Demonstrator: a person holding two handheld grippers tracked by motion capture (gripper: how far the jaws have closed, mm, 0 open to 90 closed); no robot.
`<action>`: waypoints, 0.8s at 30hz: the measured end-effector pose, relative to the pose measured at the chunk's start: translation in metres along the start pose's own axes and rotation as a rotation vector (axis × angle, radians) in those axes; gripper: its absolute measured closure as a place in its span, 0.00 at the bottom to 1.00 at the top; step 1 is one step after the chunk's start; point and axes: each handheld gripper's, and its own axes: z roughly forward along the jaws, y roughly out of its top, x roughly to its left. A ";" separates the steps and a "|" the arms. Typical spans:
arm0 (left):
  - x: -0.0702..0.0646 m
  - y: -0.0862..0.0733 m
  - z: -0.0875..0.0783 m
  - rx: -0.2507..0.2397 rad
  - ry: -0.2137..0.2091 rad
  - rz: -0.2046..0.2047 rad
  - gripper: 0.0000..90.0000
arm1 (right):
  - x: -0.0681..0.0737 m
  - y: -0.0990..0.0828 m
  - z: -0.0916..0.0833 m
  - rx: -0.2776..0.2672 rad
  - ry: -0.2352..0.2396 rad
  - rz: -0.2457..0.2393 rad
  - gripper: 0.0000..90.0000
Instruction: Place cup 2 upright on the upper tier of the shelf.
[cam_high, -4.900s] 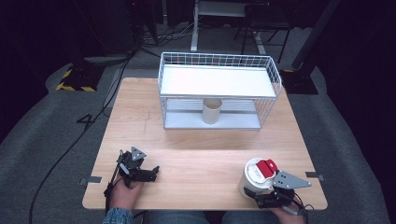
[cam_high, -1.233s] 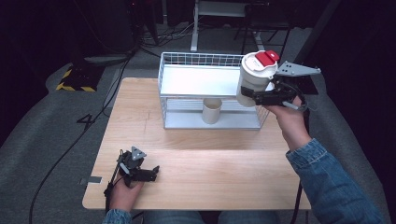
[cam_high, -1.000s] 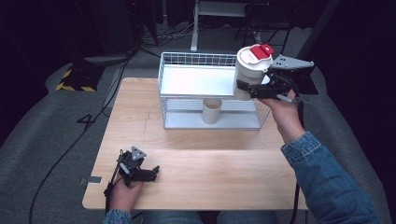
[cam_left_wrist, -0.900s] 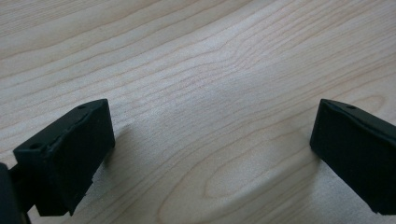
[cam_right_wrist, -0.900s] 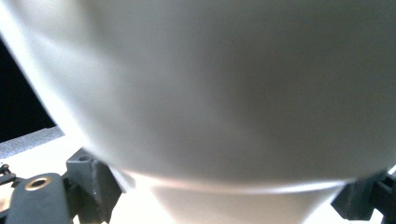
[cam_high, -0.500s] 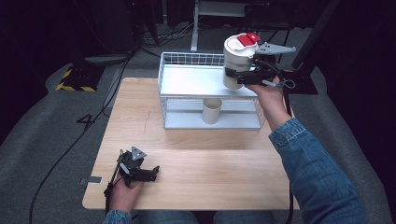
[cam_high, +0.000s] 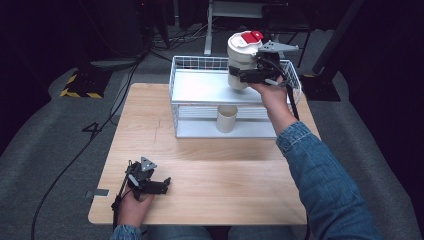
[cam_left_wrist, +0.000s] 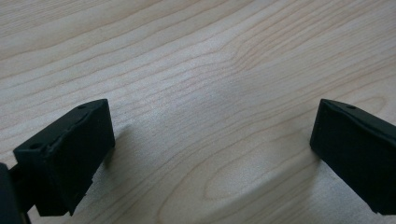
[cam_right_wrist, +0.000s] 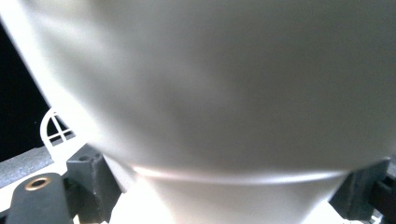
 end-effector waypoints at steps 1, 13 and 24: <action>0.000 0.000 0.000 -0.002 0.000 0.000 0.00 | 0.000 0.000 0.002 0.000 0.001 0.001 0.16; 0.000 0.000 0.001 -0.004 -0.001 -0.007 0.00 | 0.000 -0.009 0.020 -0.007 0.000 0.011 0.16; 0.000 0.000 0.001 -0.005 0.000 -0.007 0.00 | 0.002 -0.017 0.029 0.001 -0.002 0.013 0.16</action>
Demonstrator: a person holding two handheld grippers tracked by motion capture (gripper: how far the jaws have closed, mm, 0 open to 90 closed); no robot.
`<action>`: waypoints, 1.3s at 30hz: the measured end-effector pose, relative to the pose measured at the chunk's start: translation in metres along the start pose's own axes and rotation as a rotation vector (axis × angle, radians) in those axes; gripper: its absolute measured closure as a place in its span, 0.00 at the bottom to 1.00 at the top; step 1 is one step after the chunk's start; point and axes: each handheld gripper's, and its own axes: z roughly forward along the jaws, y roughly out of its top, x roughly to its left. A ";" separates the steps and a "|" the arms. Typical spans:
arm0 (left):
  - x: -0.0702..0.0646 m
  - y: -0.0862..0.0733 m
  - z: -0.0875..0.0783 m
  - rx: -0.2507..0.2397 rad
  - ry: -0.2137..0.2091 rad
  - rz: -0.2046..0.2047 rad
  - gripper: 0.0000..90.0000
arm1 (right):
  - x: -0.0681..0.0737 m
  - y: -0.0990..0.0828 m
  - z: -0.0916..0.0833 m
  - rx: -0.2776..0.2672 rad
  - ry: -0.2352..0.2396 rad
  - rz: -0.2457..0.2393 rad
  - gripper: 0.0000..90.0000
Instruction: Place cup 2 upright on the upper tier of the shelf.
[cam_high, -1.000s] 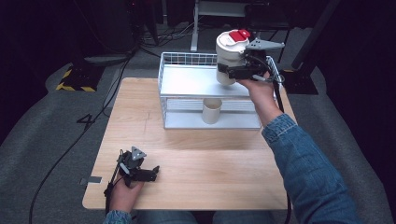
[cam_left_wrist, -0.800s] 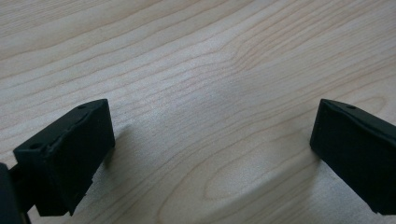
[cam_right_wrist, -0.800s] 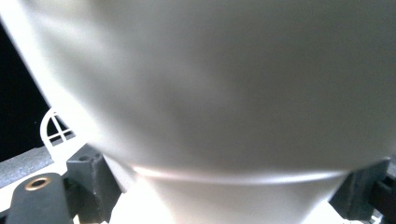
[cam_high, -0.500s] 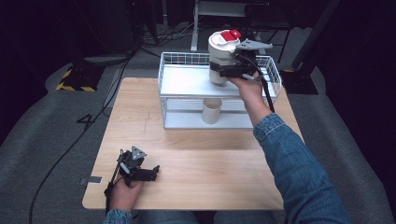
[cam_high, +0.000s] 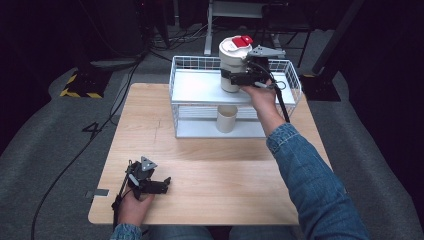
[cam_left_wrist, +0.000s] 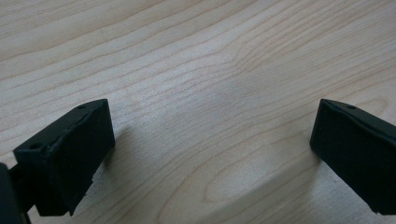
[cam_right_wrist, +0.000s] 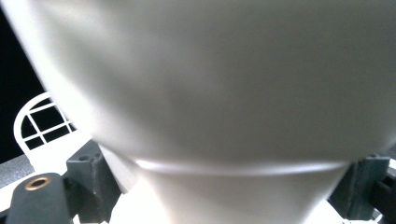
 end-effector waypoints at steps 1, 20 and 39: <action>0.000 0.000 0.000 0.000 0.001 0.000 0.00 | 0.000 -0.001 0.000 0.004 0.002 0.003 0.16; 0.000 0.000 0.000 0.000 -0.002 -0.007 0.00 | -0.004 -0.007 -0.002 0.011 0.020 0.011 0.16; 0.000 0.000 0.000 0.000 0.001 -0.001 0.00 | -0.006 -0.007 -0.004 0.039 -0.016 0.031 0.00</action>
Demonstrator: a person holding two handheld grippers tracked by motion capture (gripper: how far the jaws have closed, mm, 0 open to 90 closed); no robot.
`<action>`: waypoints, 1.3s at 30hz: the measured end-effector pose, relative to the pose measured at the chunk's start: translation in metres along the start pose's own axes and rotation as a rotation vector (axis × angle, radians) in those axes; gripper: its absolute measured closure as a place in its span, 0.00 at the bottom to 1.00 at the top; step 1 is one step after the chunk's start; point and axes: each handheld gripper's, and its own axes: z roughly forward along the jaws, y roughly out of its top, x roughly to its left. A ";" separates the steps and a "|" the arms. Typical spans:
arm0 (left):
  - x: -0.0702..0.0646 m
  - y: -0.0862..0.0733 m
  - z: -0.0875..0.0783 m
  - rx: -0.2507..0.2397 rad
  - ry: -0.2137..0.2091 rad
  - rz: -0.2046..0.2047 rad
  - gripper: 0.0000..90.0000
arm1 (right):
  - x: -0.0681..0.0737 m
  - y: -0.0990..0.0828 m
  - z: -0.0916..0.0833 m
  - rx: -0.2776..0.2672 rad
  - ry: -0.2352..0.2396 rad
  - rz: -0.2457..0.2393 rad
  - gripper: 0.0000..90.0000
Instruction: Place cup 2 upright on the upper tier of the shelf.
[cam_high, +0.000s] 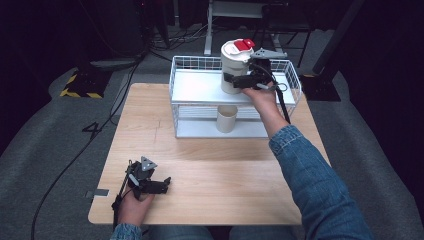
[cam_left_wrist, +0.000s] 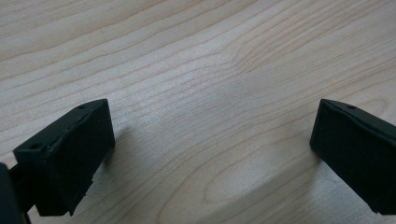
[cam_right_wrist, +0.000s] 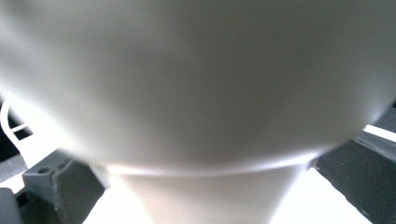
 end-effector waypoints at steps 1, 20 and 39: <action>0.000 0.000 0.000 0.000 0.000 0.000 0.00 | 0.001 0.001 -0.001 0.001 0.002 -0.006 0.00; 0.000 -0.001 -0.001 0.001 -0.001 0.002 0.00 | 0.004 0.013 -0.052 -0.014 0.016 -0.038 0.00; 0.000 -0.003 -0.002 0.000 -0.002 0.000 0.01 | 0.012 0.006 -0.110 -0.022 0.069 -0.064 0.00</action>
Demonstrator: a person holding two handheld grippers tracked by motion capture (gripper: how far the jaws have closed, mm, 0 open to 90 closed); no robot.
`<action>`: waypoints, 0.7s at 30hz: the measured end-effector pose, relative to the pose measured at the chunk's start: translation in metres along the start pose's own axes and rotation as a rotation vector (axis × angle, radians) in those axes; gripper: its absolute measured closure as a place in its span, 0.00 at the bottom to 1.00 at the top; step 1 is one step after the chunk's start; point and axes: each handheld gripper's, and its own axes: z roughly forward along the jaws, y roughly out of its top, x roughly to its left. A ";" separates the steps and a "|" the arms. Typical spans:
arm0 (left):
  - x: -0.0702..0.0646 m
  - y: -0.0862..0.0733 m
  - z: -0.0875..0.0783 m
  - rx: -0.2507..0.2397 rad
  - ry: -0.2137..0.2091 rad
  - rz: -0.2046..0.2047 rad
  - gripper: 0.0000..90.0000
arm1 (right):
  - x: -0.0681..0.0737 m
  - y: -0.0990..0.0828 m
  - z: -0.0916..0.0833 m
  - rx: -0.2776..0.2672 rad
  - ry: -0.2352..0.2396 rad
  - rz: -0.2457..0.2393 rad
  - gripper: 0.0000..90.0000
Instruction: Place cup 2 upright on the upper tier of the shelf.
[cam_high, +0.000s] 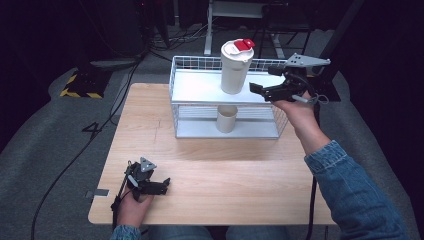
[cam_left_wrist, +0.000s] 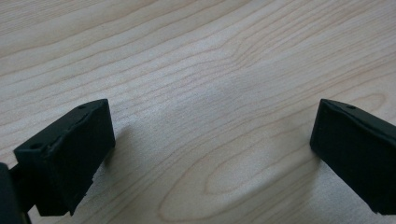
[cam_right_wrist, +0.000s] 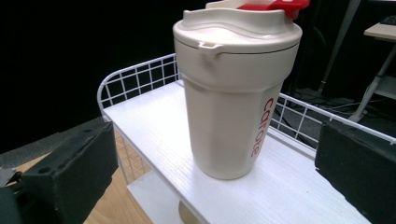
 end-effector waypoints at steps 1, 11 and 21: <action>0.000 0.000 0.000 0.000 0.000 0.000 0.01 | 0.002 0.000 -0.003 0.004 0.003 0.002 0.00; 0.000 0.001 0.001 0.000 -0.004 0.000 0.00 | 0.010 -0.014 -0.036 0.022 -0.001 -0.012 0.00; 0.001 0.004 0.003 0.003 -0.008 0.009 0.00 | 0.015 -0.037 -0.069 0.057 -0.026 -0.024 0.01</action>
